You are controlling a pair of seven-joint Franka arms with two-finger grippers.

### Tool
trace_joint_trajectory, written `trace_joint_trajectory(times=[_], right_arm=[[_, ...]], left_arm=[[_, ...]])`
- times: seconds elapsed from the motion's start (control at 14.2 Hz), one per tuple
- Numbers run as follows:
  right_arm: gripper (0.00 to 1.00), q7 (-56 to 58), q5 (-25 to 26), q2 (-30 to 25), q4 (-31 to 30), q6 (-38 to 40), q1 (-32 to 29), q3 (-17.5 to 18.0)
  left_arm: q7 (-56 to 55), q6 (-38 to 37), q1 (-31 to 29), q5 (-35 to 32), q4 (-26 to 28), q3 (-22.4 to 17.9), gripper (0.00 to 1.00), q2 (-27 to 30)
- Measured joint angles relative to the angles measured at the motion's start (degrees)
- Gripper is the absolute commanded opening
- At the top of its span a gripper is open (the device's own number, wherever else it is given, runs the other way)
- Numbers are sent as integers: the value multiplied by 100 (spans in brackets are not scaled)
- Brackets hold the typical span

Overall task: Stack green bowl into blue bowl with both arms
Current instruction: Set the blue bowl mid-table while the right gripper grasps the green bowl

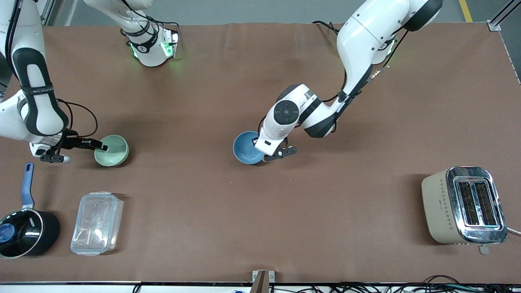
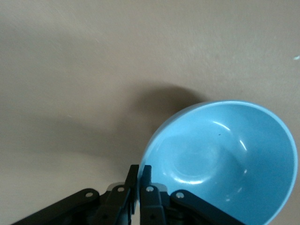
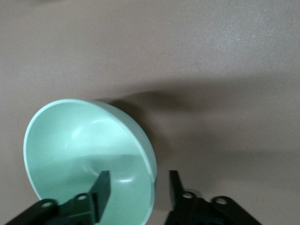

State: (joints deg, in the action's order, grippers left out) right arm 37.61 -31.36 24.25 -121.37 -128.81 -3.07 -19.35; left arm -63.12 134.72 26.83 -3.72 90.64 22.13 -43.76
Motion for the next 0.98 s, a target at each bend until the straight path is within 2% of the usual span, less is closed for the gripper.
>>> trace_joint_trajectory(times=[0.14, 0.28, 0.35, 0.56, 0.77, 0.91, 0.98], right_arm=[[1, 0, -35, 63, 67, -5, 0, 0], [1, 0, -62, 88, 121, -4, 0, 0], [1, -2, -84, 91, 134, 6, 1, 3], [1, -1, -100, 40, 234, 142, 10, 9], [1, -107, -13, -410, 354, 431, 105, 27], [2, -863, 491, -892, 364, 733, 181, 172], [2, -1384, 738, -1127, 360, 891, 190, 390]], left_arm=[[-60, 214, 78, 0, -23, 0, 35, -124], [-70, 280, 86, 0, -41, -3, 87, -172], [-70, 298, 83, 0, -76, -4, 100, -171], [-70, 247, -9, -24, -383, -35, 100, -58], [351, -504, -582, -385, -603, -65, 100, 512], [850, -1234, -1122, -435, -648, -66, 100, 1118], [1114, -1546, -1376, -445, -651, -69, 100, 1425]])
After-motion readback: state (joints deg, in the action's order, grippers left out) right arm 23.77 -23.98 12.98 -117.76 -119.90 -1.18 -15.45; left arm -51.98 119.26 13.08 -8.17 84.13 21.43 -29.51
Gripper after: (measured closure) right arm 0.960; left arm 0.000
